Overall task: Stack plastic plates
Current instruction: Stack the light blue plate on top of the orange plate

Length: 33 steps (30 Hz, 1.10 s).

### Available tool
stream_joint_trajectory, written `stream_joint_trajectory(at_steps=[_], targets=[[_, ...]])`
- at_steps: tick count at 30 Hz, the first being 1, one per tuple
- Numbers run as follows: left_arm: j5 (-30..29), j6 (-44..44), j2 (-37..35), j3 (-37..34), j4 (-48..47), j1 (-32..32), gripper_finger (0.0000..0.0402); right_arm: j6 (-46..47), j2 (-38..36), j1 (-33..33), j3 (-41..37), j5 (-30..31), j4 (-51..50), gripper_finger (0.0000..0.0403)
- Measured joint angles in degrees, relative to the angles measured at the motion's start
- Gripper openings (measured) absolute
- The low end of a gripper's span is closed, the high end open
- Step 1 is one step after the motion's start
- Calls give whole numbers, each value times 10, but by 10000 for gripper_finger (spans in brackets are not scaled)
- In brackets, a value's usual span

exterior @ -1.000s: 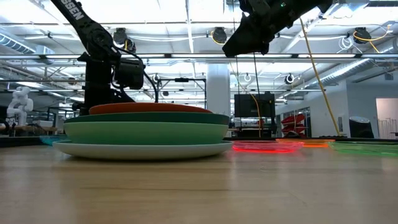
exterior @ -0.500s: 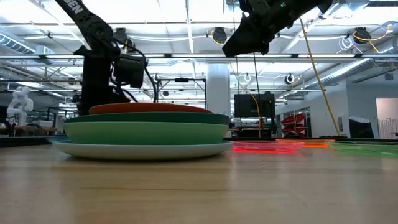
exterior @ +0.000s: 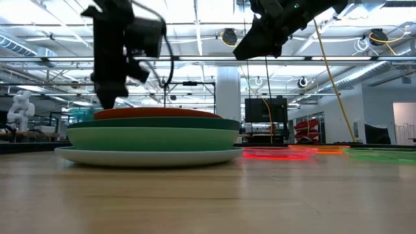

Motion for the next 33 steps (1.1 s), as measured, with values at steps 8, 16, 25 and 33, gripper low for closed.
stream_joint_trajectory(at_steps=[8, 16, 25, 33], targets=[[-2, 82, 0, 111, -25, -112, 6, 0, 0, 0, 0, 0, -18, 130], [4, 113, -1, 173, 42, -231, 6, 0, 0, 0, 0, 0, -19, 130], [81, 123, 7, 174, 128, -310, 6, 1, 0, 0, 0, 0, -18, 130], [84, 106, 40, 175, 167, -323, 6, 14, 0, 0, 0, -1, -18, 130]])
